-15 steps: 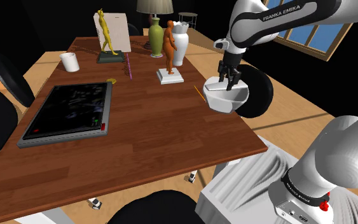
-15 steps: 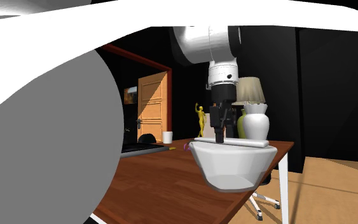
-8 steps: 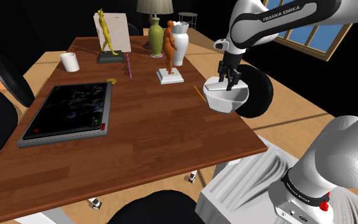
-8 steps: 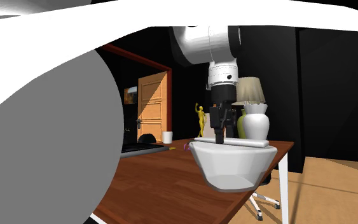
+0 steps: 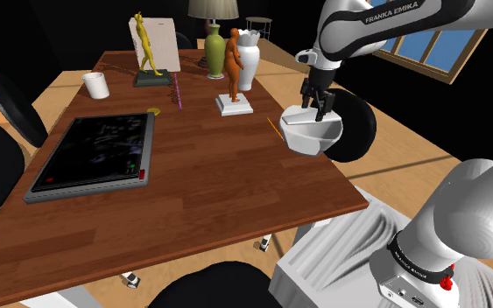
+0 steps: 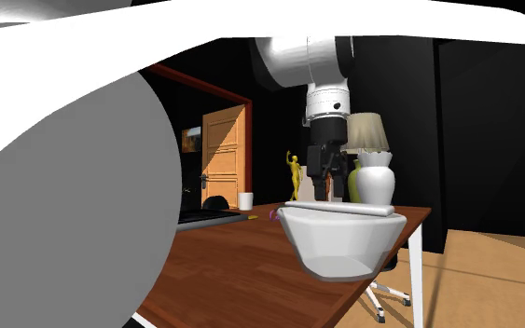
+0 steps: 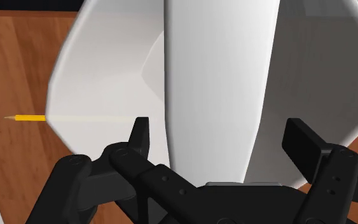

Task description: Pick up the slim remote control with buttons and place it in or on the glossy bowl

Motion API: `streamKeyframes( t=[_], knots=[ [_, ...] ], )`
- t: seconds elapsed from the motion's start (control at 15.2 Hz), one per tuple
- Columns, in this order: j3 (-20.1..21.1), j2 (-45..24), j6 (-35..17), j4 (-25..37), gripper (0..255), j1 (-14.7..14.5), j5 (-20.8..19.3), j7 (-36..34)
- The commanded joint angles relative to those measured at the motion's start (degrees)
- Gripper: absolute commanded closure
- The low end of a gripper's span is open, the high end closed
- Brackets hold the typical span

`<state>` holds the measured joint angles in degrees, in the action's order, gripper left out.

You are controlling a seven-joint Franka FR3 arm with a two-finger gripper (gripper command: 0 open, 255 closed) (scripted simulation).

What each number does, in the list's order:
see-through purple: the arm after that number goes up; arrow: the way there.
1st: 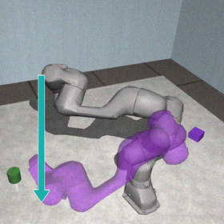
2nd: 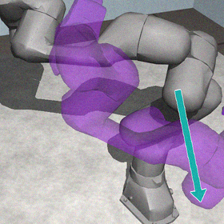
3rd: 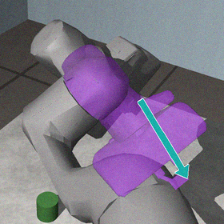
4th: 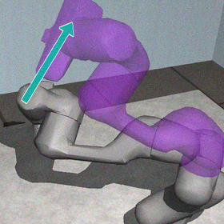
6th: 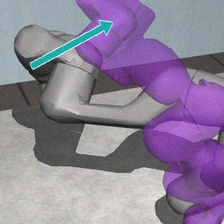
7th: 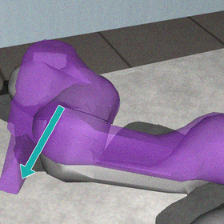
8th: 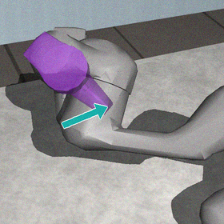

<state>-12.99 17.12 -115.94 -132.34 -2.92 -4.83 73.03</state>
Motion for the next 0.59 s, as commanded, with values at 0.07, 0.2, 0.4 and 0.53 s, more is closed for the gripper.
streamKeyframes(
  t=[0.07,0.2,0.4,0.53],
  knots=[
    [0.46,1.13,5.17,3.98,0,-0.16,0.07,-0.25],
    [0.46,1.14,5.17,3.97,0,-0.16,0.07,-0.25],
    [0.46,1.13,5.17,3.98,0,-0.16,0.07,-0.25],
    [0.46,1.13,5.17,3.98,0,-0.16,0.07,-0.25]
  ],
)
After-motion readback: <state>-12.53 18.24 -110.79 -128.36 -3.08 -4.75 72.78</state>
